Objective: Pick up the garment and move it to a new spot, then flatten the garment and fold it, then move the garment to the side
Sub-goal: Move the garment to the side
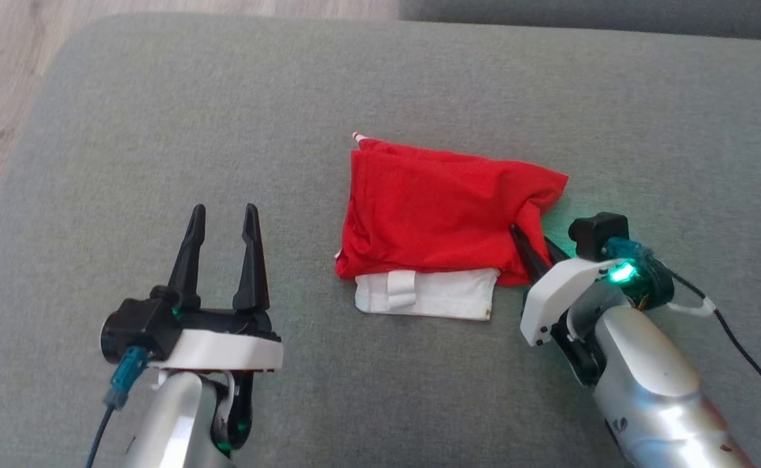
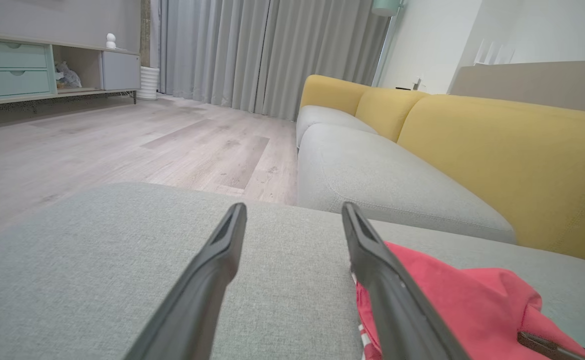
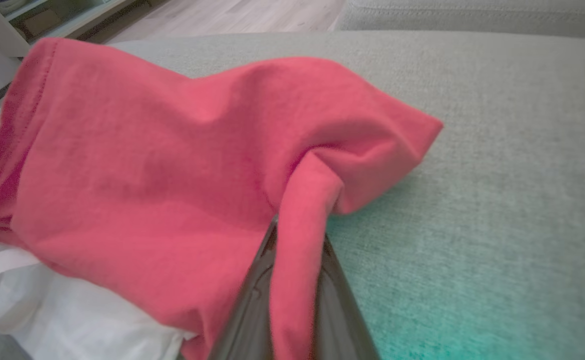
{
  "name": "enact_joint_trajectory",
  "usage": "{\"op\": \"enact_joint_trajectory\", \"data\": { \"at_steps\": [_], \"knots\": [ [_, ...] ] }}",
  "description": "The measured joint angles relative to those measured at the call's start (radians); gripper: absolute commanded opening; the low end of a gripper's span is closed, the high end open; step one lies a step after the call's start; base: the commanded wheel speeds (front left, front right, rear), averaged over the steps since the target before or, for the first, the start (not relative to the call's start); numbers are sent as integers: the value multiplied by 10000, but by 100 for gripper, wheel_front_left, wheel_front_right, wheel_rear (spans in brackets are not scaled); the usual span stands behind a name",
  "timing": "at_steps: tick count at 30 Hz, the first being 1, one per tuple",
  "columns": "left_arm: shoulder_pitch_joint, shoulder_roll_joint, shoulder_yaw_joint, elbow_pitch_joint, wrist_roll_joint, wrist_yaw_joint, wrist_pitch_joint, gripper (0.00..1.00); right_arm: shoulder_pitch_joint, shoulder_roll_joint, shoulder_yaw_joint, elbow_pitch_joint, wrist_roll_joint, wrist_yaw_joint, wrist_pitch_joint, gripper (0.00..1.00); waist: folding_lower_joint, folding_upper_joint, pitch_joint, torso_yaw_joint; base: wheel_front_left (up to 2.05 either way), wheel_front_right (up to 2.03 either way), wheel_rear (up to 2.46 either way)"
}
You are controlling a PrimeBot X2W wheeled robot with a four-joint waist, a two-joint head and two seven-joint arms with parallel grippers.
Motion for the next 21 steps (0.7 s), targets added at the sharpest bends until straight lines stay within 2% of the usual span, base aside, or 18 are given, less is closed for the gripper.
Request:
{"op": "enact_joint_trajectory", "data": {
  "at_steps": [6,11,15,21],
  "knots": [
    [107,0,-33,4,217,-17,0,100,16,-4,-63,201,-832,0,-677,0,0,0,-455,-345,0,0,0],
    [605,2,-163,-21,280,-4,0,100,132,-236,-36,-79,-1352,0,-836,0,-1,0,-784,-722,0,0,0],
    [948,6,-410,-194,276,15,0,100,299,-993,153,-844,-1758,0,-708,0,-1,0,-1017,-1238,0,0,0],
    [951,6,-663,-520,171,146,2,100,325,-2612,497,-2732,-1814,0,226,0,-1,0,-1039,-2124,0,0,0]
  ]
}}
